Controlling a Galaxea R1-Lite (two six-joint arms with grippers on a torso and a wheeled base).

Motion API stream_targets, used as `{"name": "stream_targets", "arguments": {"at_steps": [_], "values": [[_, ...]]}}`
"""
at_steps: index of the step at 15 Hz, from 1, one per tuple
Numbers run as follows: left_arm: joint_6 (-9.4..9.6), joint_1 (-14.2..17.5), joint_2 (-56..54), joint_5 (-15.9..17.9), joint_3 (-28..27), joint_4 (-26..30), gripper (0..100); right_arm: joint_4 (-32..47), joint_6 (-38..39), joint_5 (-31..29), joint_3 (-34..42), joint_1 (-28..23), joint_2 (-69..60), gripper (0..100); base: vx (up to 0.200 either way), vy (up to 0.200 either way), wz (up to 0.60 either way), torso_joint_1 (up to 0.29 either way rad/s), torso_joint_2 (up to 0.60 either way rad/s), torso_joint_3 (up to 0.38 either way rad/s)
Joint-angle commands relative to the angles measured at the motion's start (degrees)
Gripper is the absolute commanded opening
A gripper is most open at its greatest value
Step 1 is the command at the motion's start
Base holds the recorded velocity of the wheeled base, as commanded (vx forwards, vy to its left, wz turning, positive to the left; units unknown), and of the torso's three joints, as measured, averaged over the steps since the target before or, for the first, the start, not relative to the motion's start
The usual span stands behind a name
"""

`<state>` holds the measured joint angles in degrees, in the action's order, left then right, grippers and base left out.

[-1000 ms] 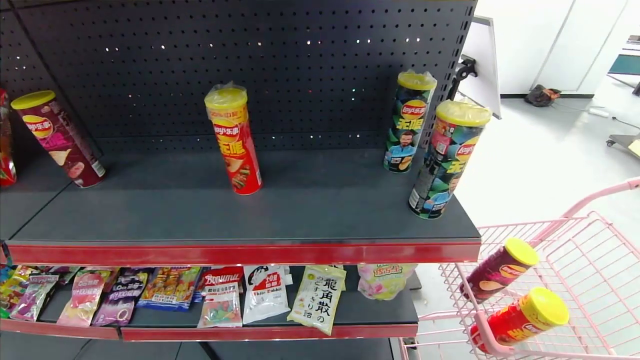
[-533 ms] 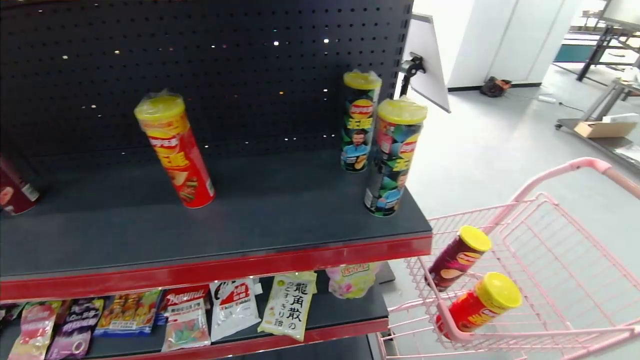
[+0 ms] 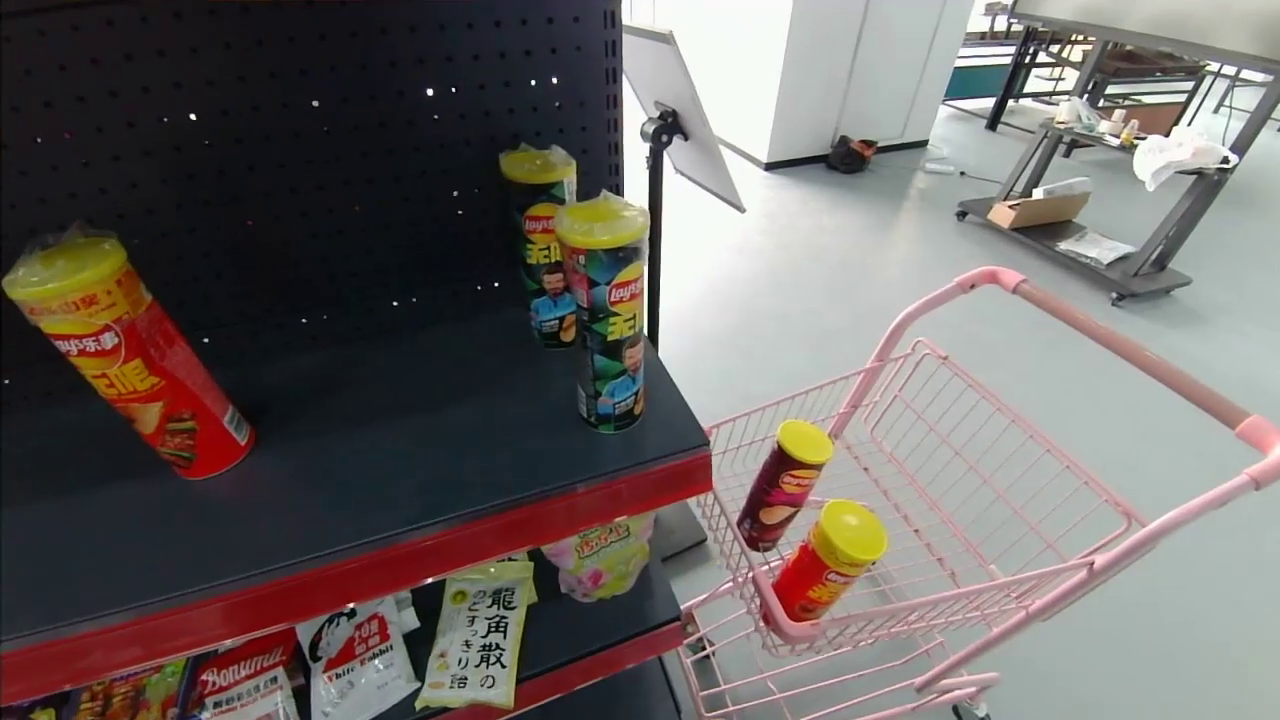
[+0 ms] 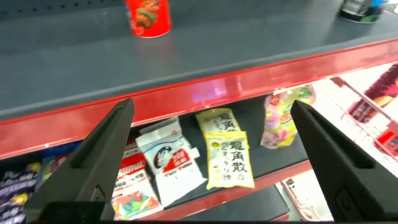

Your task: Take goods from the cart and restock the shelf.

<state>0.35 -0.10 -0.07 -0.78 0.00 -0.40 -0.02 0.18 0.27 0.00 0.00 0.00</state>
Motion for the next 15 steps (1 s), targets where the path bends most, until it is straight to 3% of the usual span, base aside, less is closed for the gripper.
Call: {"name": "stream_targets", "arguments": {"at_steps": [1, 4, 15], "values": [[0.0, 0.01, 0.07, -0.01, 0.0, -0.04, 100, -0.06, -0.01, 0.0, 0.0, 0.0, 0.0, 100, 0.0, 0.0, 0.0, 0.0, 0.0, 0.0], [0.0, 0.01, 0.07, -0.01, 0.0, -0.04, 100, -0.06, 0.08, 0.0, 0.0, 0.0, 0.0, 100, 0.0, 0.0, 0.0, -0.038, 0.09, 0.053], [0.0, 0.01, 0.07, -0.01, 0.0, -0.04, 100, -0.06, 0.08, 0.0, 0.0, 0.0, 0.0, 100, 0.0, 0.0, 0.0, -0.147, 0.38, 0.234]]}}
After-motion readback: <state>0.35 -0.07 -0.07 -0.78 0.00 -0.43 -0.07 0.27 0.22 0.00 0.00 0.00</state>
